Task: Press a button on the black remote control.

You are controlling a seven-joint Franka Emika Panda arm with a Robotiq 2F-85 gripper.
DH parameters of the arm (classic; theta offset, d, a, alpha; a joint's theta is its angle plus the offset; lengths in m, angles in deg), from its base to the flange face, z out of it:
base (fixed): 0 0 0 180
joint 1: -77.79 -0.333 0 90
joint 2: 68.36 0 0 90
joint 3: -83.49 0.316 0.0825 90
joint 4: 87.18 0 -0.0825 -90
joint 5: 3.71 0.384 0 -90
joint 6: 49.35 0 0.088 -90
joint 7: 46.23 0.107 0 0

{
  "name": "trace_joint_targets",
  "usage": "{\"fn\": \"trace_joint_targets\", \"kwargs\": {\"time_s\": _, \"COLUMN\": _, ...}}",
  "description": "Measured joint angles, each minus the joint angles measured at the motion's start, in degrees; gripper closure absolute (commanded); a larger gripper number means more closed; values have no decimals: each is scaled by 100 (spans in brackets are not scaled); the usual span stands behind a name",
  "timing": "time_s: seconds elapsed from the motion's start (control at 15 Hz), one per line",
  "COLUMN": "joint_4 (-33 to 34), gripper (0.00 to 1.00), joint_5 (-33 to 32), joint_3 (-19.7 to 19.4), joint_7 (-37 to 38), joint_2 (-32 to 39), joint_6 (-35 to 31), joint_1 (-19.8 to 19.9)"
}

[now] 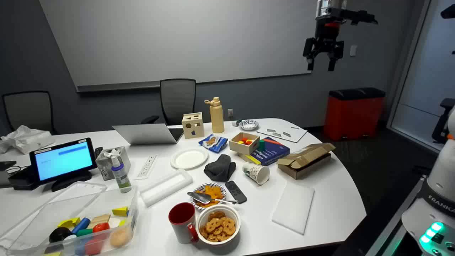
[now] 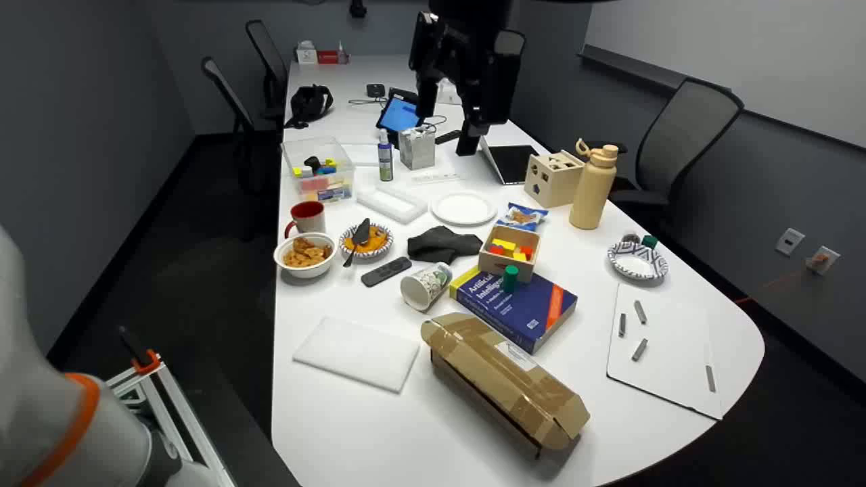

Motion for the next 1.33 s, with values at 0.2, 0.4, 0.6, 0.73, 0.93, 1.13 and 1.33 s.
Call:
{"fn": "trace_joint_targets", "kwargs": {"time_s": 0.2, "joint_4": 6, "gripper": 0, "joint_5": 0, "joint_3": 0, "joint_7": 0, "joint_2": 0, "joint_6": -2, "joint_1": 0}}
{"fn": "trace_joint_targets", "kwargs": {"time_s": 0.4, "joint_4": 6, "gripper": 0, "joint_5": 0, "joint_3": 1, "joint_7": 0, "joint_2": 0, "joint_6": -2, "joint_1": 0}}
{"fn": "trace_joint_targets", "kwargs": {"time_s": 0.6, "joint_4": 4, "gripper": 0, "joint_5": 0, "joint_3": 25, "joint_7": -1, "joint_2": 13, "joint_6": -9, "joint_1": 3}}
{"fn": "trace_joint_targets", "kwargs": {"time_s": 0.73, "joint_4": -8, "gripper": 0, "joint_5": 106, "joint_3": 164, "joint_7": -1, "joint_2": 124, "joint_6": -180, "joint_1": -58}}
{"fn": "trace_joint_targets", "kwargs": {"time_s": 0.93, "joint_4": -78, "gripper": 0, "joint_5": 312, "joint_3": 616, "joint_7": 66, "joint_2": 622, "joint_6": -793, "joint_1": -343}}
{"fn": "trace_joint_targets", "kwargs": {"time_s": 1.13, "joint_4": -116, "gripper": 0, "joint_5": 360, "joint_3": 1109, "joint_7": 298, "joint_2": 1372, "joint_6": -1635, "joint_1": -679}}
{"fn": "trace_joint_targets", "kwargs": {"time_s": 1.33, "joint_4": -101, "gripper": 0, "joint_5": 362, "joint_3": 1439, "joint_7": 547, "joint_2": 2246, "joint_6": -2401, "joint_1": -947}}
